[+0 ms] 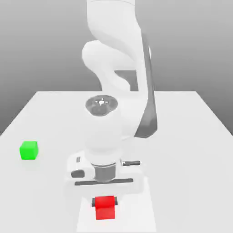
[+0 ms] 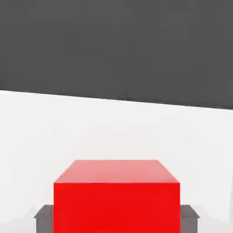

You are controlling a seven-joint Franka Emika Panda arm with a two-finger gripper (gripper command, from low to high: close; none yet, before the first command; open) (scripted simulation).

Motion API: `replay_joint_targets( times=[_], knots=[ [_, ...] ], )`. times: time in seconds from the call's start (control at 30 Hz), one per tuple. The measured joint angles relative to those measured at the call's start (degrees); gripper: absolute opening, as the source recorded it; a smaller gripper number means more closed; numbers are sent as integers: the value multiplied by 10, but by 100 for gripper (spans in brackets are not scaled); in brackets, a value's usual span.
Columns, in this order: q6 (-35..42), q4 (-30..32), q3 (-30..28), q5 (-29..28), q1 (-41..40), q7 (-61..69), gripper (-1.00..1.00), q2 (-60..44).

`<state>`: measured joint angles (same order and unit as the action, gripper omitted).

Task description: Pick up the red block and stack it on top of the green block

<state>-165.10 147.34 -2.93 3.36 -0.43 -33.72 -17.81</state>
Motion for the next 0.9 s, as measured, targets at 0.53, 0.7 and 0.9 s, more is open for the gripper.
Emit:
replay_joint_targets(
  times=[0.53, 0.7, 0.9],
  knots=[
    [107, 77, -130, -79, -187, -142, -100, 189],
    [117, 116, -183, -110, -287, -218, -100, 240],
    [112, 145, -245, -88, -351, -246, -100, 257]
  ],
)
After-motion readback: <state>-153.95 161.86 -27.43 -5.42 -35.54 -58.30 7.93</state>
